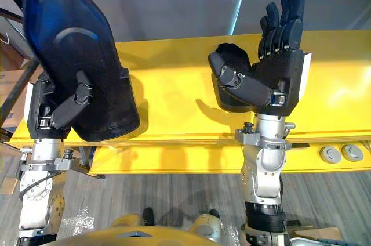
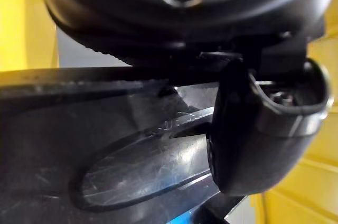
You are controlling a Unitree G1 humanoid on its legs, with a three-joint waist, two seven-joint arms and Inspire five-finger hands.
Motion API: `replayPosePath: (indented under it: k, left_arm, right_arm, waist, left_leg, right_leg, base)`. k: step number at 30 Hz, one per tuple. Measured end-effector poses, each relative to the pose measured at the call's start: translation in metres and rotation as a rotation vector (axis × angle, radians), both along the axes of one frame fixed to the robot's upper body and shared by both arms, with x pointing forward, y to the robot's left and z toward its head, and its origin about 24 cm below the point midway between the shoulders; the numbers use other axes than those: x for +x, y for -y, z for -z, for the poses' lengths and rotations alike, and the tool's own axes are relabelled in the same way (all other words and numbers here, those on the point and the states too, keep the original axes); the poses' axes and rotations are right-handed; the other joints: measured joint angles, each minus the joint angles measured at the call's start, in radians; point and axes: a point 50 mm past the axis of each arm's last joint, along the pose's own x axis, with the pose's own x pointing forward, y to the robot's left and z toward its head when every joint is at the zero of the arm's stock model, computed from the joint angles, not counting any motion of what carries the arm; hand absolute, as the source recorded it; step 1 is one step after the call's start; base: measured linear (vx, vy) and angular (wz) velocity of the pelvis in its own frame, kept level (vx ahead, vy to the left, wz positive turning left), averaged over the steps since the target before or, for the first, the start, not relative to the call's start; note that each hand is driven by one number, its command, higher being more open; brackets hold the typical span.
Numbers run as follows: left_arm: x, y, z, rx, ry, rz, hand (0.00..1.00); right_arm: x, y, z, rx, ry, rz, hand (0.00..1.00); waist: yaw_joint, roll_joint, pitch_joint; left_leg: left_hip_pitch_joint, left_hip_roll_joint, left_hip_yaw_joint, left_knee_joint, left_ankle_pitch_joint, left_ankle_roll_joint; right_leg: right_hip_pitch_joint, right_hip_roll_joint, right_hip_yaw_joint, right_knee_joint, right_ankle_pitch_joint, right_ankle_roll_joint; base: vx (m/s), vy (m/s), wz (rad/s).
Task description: Walk over and take three plastic housings, then place them on the shelf
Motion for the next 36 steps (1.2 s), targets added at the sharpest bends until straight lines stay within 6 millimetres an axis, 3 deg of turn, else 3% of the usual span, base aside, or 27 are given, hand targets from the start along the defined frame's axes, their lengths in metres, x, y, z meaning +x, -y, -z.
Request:
replayPosePath:
  k: [5, 11, 15, 19, 21, 24, 27, 30, 36]
  left_arm:
    - [0.007, -0.015, 0.009, 0.01, -0.072, 0.034, 0.0]
    - [0.043, -0.01, 0.026, -0.148, -0.184, 0.13, 0.0]
    - [0.07, -0.004, 0.052, -0.2, -0.317, 0.118, 0.0]
    - [0.086, -0.012, 0.08, -0.279, -0.447, 0.007, 0.0]
    - [0.094, -0.014, 0.075, -0.332, -0.431, -0.021, 0.0]
    - [0.121, -0.007, 0.04, -0.339, -0.325, -0.009, 0.0]
    - [0.134, -0.003, 0.016, -0.329, -0.259, -0.008, 0.0]
    - [0.136, -0.006, 0.011, -0.31, -0.252, -0.021, 0.0]
    - [0.14, -0.015, 0.006, -0.249, -0.32, -0.016, 0.0]
  right_arm:
    - [-0.006, 0.0, 0.015, 0.062, -0.054, 0.003, 1.0]
    - [-0.002, -0.005, 0.02, 0.03, -0.093, -0.045, 1.0]
    - [0.003, -0.01, 0.028, -0.018, -0.156, -0.109, 1.0]
    - [0.007, -0.012, 0.03, -0.052, -0.195, -0.174, 1.0]
    - [0.012, -0.011, 0.025, -0.073, -0.19, -0.191, 1.0]
    - [0.03, -0.015, 0.006, -0.114, -0.14, -0.218, 1.0]
    - [0.04, -0.029, -0.011, -0.161, -0.088, -0.277, 1.0]
    - [0.043, -0.034, -0.01, -0.176, -0.115, -0.301, 1.0]
    - [0.044, -0.035, -0.006, -0.17, -0.153, -0.303, 1.0]
  waist:
    - [-0.011, -0.007, -0.016]
    - [-0.039, -0.022, -0.044]
    - [-0.065, -0.033, -0.052]
    - [-0.099, -0.035, -0.051]
    - [-0.113, -0.033, -0.046]
    - [-0.115, -0.024, 0.029]
    - [-0.117, 0.008, 0.084]
    - [-0.118, 0.032, 0.106]
    - [-0.116, 0.033, 0.127]
  left_leg:
    - [0.047, -0.005, 0.037, -0.068, 0.021, 0.007]
    - [0.072, 0.01, 0.073, -0.118, 0.044, -0.001]
    - [0.094, 0.021, 0.104, -0.132, 0.047, -0.005]
    - [0.072, 0.031, 0.131, -0.099, 0.029, -0.011]
    - [-0.007, 0.041, 0.134, -0.032, 0.008, -0.01]
    - [-0.065, 0.045, 0.123, 0.023, 0.007, -0.008]
    - [-0.094, 0.042, 0.122, 0.027, 0.019, -0.001]
    - [-0.092, 0.043, 0.122, 0.025, 0.02, -0.003]
    - [-0.081, 0.041, 0.123, 0.025, 0.02, -0.002]
  right_leg:
    - [0.032, 0.008, 0.02, -0.076, 0.046, 0.01]
    - [0.039, 0.037, 0.051, -0.134, 0.087, -0.004]
    - [0.038, 0.053, 0.083, -0.145, 0.098, -0.014]
    - [0.009, 0.062, 0.117, -0.141, 0.102, -0.014]
    - [-0.054, 0.068, 0.131, -0.117, 0.103, -0.014]
    - [-0.116, 0.068, 0.14, -0.068, 0.102, -0.015]
    - [-0.154, 0.063, 0.146, -0.044, 0.102, -0.016]
    - [-0.158, 0.064, 0.149, -0.036, 0.098, -0.021]
    - [-0.158, 0.061, 0.154, -0.018, 0.088, -0.022]
  base:
    - [-0.02, 0.028, -0.18]
    - [-0.01, -0.01, -0.18]
    - [-0.01, -0.01, -0.25]
    - [-0.04, -0.001, -0.22]
    - [-0.07, -0.013, -0.09]
    - [-0.11, -0.02, 0.04]
    - [-0.1, -0.007, 0.02]
    - [-0.02, -0.003, 0.0]
    - [0.0, 0.0, 0.0]
